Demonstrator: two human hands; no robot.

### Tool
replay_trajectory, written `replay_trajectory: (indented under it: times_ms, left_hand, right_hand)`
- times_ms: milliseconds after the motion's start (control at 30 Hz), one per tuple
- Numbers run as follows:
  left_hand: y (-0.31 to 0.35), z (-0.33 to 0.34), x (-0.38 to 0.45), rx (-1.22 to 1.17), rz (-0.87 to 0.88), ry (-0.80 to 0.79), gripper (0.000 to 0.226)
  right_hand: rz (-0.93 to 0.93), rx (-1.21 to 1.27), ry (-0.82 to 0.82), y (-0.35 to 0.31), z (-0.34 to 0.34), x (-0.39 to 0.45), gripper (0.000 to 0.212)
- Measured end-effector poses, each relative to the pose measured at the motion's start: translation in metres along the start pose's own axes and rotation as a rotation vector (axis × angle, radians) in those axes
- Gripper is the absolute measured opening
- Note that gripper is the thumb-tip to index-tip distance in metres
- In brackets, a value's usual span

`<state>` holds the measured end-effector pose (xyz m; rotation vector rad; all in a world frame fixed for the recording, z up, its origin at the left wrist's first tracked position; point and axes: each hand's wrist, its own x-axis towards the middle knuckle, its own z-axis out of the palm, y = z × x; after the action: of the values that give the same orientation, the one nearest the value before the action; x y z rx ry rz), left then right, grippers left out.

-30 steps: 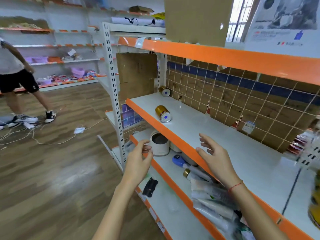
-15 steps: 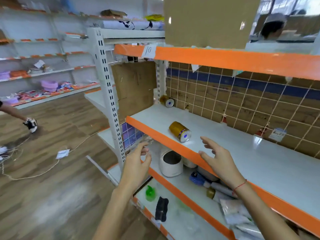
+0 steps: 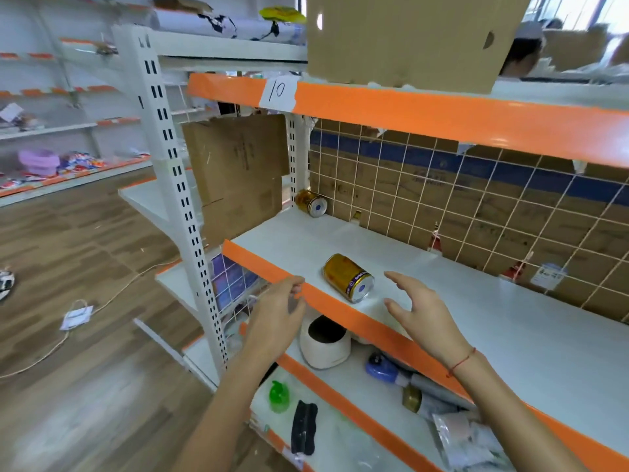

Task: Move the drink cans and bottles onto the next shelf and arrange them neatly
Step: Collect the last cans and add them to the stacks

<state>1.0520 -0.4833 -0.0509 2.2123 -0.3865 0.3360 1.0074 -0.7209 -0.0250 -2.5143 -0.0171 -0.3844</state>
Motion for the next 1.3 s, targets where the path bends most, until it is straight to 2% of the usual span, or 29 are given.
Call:
replay_trajectory:
  times_ms: [167,333,567,667,800,900,1000,1167,1233,1300]
  left_hand:
    - [0.006,0.008,0.034,0.115,0.041,-0.035,0.035]
    - [-0.007,0.001,0.063,0.352,0.119,-0.063,0.036]
    - [-0.049,-0.002,0.119,0.582,0.315,-0.136,0.033]
    - [-0.065,-0.004,0.145,0.554,0.327,-0.194,0.037]
    - [-0.091,-0.01,0.179,0.542,0.355,-0.27,0.041]
    - [-0.105,-0.014,0.198,0.498,0.394,-0.288,0.041]
    - [-0.112,-0.017,0.208,0.465,0.407,-0.323,0.041]
    - [-0.118,-0.015,0.215,0.394,0.436,-0.348,0.04]
    - [-0.119,-0.012,0.218,0.36,0.431,-0.345,0.039]
    - [-0.118,-0.008,0.22,0.338,0.425,-0.347,0.04]
  right_hand:
    - [0.005,-0.024,0.009,0.014,0.0,0.029,0.047]
    - [-0.023,-0.071,-0.032,0.014,0.003,0.054,0.048]
    - [0.035,-0.091,-0.104,0.008,0.026,0.092,0.05]
    - [0.089,-0.095,-0.195,0.0,0.047,0.111,0.061]
    - [0.232,-0.129,-0.342,-0.012,0.079,0.137,0.087]
    - [0.305,-0.217,-0.359,-0.016,0.097,0.148,0.096]
    - [0.396,-0.267,-0.349,-0.015,0.103,0.153,0.092]
    - [0.442,-0.318,-0.362,-0.017,0.103,0.162,0.06]
    - [0.469,-0.255,-0.258,-0.015,0.101,0.166,0.056]
    - [0.49,-0.18,-0.099,-0.012,0.096,0.173,0.064]
